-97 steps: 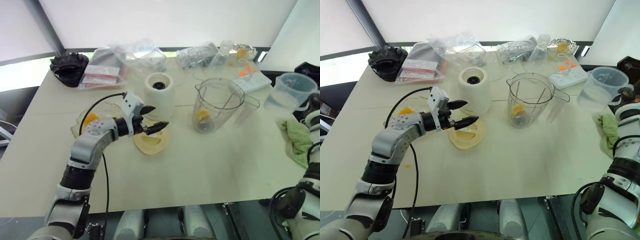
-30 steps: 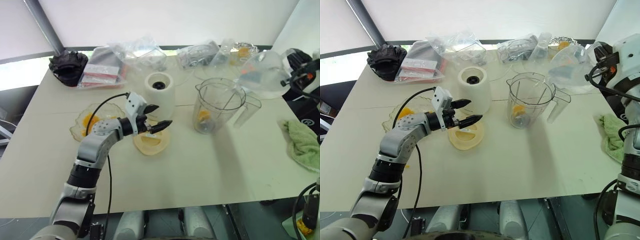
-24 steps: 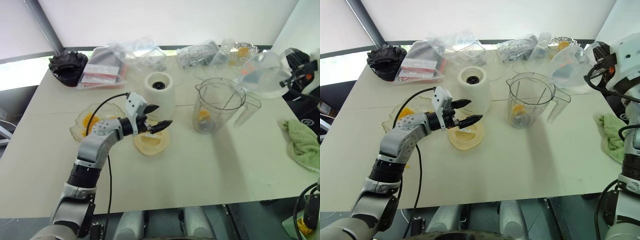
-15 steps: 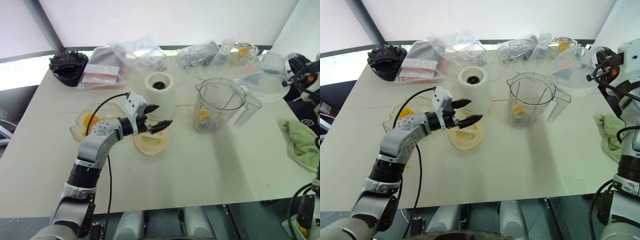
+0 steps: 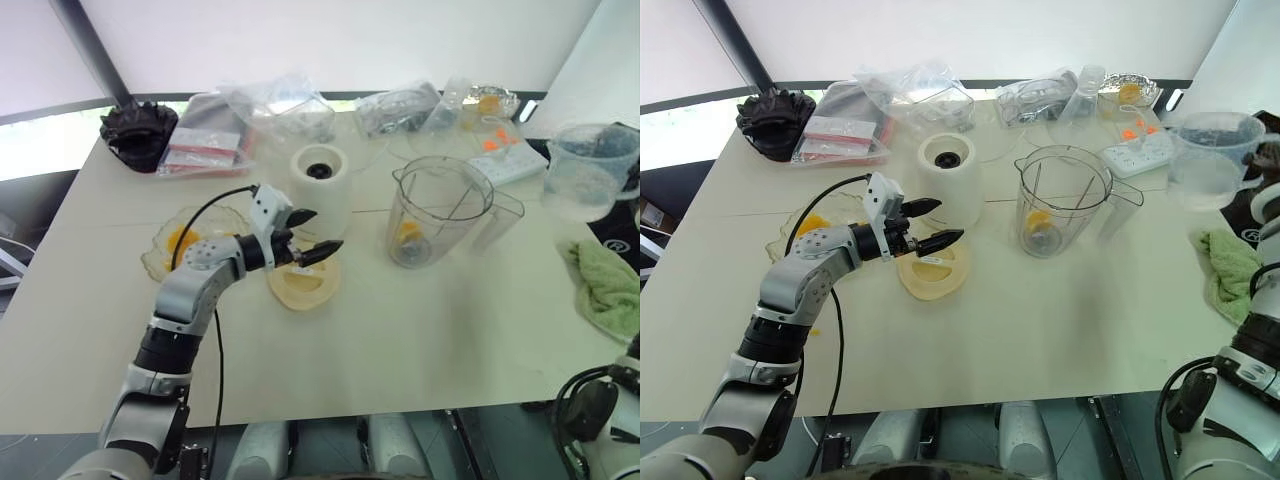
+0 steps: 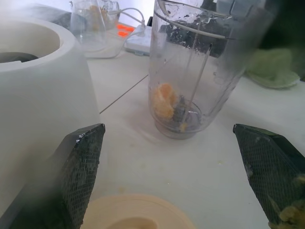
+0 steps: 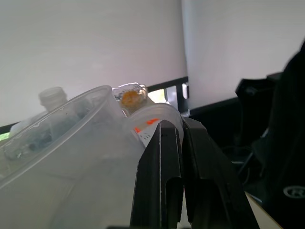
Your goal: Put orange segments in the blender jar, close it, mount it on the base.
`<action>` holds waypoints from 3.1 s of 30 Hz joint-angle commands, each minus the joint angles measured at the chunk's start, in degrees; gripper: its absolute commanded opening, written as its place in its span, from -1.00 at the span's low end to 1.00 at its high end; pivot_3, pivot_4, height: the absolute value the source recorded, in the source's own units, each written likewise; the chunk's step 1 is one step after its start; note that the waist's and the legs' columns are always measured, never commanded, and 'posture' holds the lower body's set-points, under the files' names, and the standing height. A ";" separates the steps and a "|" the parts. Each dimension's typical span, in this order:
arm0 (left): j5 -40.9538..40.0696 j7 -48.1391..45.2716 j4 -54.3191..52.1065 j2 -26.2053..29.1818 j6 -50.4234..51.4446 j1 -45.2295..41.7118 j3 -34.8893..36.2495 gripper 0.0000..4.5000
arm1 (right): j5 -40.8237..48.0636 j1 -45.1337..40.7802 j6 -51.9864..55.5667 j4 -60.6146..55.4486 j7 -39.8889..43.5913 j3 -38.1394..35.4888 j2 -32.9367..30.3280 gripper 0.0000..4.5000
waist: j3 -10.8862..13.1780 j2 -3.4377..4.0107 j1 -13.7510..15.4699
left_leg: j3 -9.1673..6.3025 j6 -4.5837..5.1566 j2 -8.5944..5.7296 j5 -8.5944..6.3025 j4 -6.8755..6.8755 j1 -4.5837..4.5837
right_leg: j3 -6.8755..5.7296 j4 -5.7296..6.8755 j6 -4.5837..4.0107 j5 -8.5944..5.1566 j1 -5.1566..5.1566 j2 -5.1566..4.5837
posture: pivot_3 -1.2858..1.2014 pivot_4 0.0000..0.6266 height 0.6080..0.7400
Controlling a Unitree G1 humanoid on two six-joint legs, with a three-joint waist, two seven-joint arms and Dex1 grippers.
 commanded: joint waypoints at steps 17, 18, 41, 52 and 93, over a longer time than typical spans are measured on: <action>-1.03 -0.59 -3.12 2.67 1.42 -1.37 1.46 1.00 | 3.53 -0.60 -21.13 16.26 -5.00 -3.65 9.94 -0.97 | -0.02 0.04 -0.35 | 0.16 0.00 0.01 0.01 0.01 0.09 | 0.06 0.15 0.00 0.00 0.00 0.03 | 0.03 -0.52 1.00; -1.08 -0.59 -3.26 2.79 1.60 -1.37 1.46 1.00 | 3.68 -0.83 -22.05 17.24 -4.76 -3.51 10.01 -0.97 | -0.02 0.04 -0.35 | 0.16 0.00 0.01 0.01 0.01 0.09 | 0.06 0.15 0.00 0.00 0.00 0.03 | 0.03 -0.52 1.00; -1.18 0.01 -3.38 1.73 2.39 -1.88 0.48 1.00 | 3.87 11.46 -27.97 17.27 -2.95 2.13 15.48 -0.97 | -0.05 -0.03 -0.41 | -0.02 0.00 0.02 0.01 0.06 0.29 | 0.05 0.12 0.00 0.00 0.25 0.06 | 0.03 -0.52 1.00; -0.96 -0.06 -2.86 0.64 1.83 -1.69 0.20 1.00 | 3.45 13.60 -25.33 15.09 -3.64 3.01 13.72 0.08 | -0.06 -0.03 -0.35 | -0.02 0.00 0.01 0.00 0.06 0.31 | 0.06 0.11 -0.01 -0.01 0.26 0.06 | 0.03 -0.52 1.00; 0.13 -1.66 0.74 -0.01 -0.06 -3.33 0.45 1.00 | 12.21 32.17 3.75 -41.68 -10.86 19.65 18.42 0.08 | -0.07 -0.04 0.03 | -0.15 0.00 0.05 0.01 0.07 0.14 | -0.01 -0.09 -0.01 -0.04 0.19 0.06 | 0.03 -0.52 1.00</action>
